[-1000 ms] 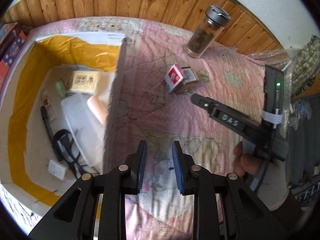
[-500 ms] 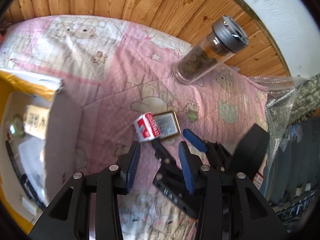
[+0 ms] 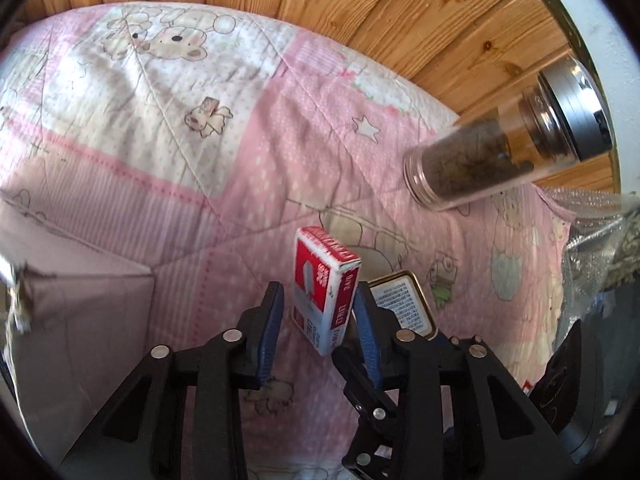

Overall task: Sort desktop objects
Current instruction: 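Grasp the red-and-white staple box with the left gripper while the right gripper grasps the gold tin, then carry the staple box and gold tin over the cardboard box with both grippers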

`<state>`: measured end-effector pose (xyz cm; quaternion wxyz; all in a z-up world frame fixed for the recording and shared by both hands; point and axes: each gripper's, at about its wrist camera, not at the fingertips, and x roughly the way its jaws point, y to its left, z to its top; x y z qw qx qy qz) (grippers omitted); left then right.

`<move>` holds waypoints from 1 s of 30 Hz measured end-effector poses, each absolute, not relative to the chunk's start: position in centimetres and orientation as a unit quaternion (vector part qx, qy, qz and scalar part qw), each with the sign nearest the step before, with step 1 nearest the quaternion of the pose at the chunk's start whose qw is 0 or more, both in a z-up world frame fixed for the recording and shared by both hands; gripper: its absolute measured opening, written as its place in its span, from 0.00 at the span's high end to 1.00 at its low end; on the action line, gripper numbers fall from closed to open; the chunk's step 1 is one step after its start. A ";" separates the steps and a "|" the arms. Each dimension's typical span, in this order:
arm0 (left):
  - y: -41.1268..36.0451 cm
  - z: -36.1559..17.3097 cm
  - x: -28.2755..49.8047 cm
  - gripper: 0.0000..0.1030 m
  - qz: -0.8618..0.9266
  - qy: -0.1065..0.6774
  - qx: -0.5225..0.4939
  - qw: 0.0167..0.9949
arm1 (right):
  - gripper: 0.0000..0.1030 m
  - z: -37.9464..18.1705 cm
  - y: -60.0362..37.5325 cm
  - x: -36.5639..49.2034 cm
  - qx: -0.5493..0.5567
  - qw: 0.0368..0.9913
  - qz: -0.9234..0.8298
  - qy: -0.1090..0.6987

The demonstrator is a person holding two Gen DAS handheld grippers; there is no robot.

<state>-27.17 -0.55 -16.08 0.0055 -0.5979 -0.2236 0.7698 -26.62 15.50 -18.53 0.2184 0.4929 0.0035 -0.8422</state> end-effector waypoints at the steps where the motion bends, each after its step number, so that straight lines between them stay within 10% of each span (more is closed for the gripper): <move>1: -0.8 -16.1 -27.4 0.65 0.770 -0.223 -0.598 0.003 | 0.46 -18.5 15.5 -26.7 0.491 0.223 -0.842 -0.001; 21: -1.4 -19.2 -29.0 0.65 0.748 -0.205 -0.630 -0.046 | 0.48 -18.0 17.1 -27.4 0.508 0.171 -0.844 -0.021; 30: -0.4 -18.9 -28.3 0.86 0.761 -0.161 -0.627 -0.037 | 0.50 -18.5 19.7 -24.3 0.518 0.157 -0.840 -0.041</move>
